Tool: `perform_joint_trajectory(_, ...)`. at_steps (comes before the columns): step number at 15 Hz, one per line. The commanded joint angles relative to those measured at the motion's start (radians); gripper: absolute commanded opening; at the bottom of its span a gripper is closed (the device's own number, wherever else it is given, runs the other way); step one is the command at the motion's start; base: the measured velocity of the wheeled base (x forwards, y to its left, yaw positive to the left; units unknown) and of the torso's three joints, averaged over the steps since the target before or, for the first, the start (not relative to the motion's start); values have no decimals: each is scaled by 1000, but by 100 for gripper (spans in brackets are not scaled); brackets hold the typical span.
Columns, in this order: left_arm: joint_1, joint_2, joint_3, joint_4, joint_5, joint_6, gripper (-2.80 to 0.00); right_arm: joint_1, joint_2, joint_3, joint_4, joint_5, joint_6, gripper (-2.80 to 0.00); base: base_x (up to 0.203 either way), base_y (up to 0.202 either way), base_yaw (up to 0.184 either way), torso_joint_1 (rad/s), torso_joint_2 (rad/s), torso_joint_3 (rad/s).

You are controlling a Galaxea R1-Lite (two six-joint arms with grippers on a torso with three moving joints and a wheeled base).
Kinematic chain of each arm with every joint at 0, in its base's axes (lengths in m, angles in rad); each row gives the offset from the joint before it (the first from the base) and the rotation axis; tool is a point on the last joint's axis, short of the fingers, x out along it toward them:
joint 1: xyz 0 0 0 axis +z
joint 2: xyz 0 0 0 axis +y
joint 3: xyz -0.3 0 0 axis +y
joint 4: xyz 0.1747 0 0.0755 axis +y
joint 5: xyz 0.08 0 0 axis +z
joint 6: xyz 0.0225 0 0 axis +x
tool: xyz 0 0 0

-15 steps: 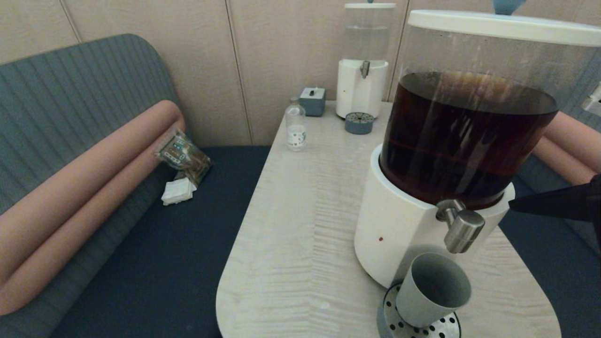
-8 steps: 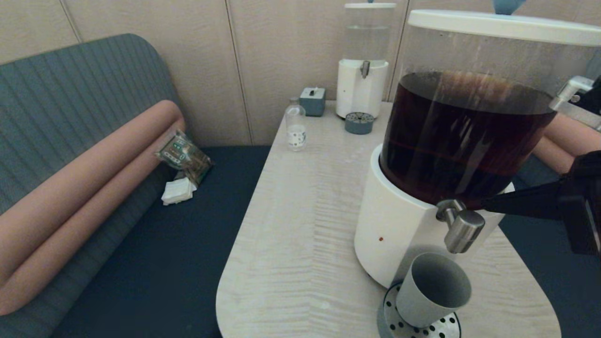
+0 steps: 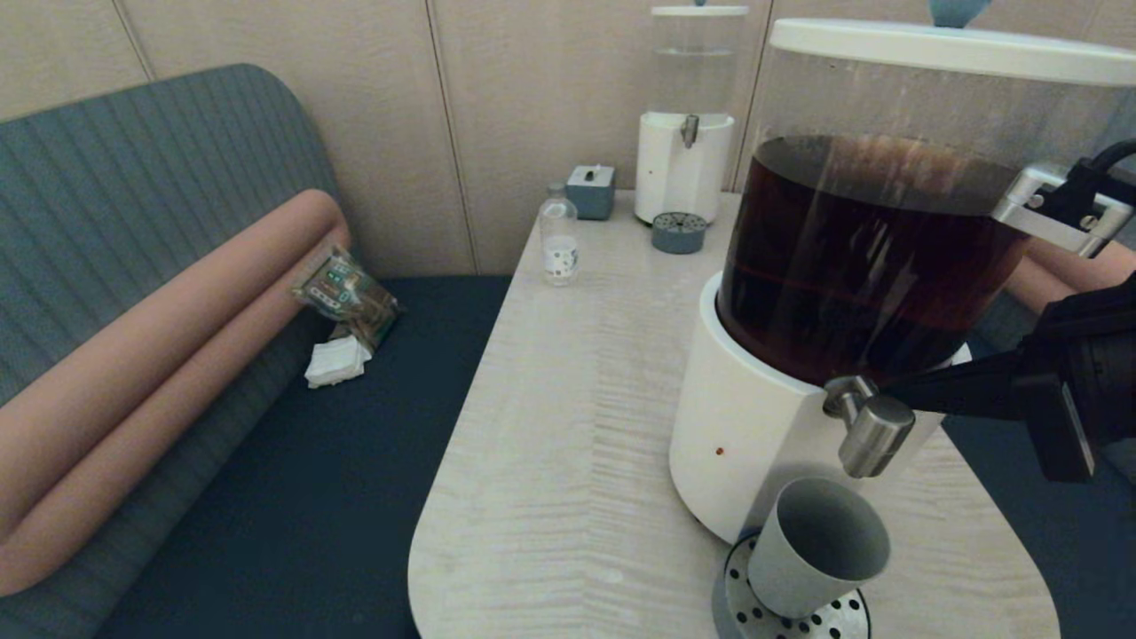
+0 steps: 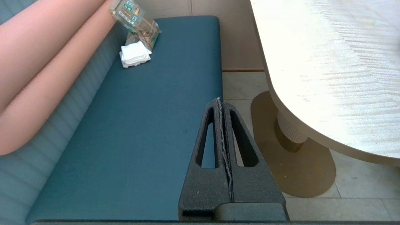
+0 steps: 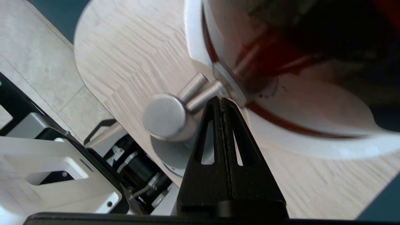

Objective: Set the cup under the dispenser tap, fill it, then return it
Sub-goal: Turn on the faucet

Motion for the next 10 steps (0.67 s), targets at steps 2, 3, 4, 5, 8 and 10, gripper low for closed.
perform_joint_trajectory(2,0,1,0,0,0,0,-280,0,14,3,-14,3,-1,-280,0,0,0,0,0,0)
perform_joint_trajectory(3,0,1,0,1,0,0,-280,0,20,3,-14,4,-1,-280,0,0,0,0,0,0)
perform_joint_trajectory(4,0,1,0,0,0,0,-280,0,24,0,-15,4,-1,-280,0,0,0,0,0,0)
perform_joint_trajectory(5,0,1,0,0,0,0,-280,0,27,0,-15,4,-1,-280,0,0,0,0,0,0)
perform_joint_trajectory(8,0,1,0,0,0,0,-280,0,29,0,-36,16,-1,-280,0,0,0,0,0,0)
perform_joint_trajectory(10,0,1,0,0,0,0,-280,0,30,1,-56,18,-1,-280,0,0,0,0,0,0)
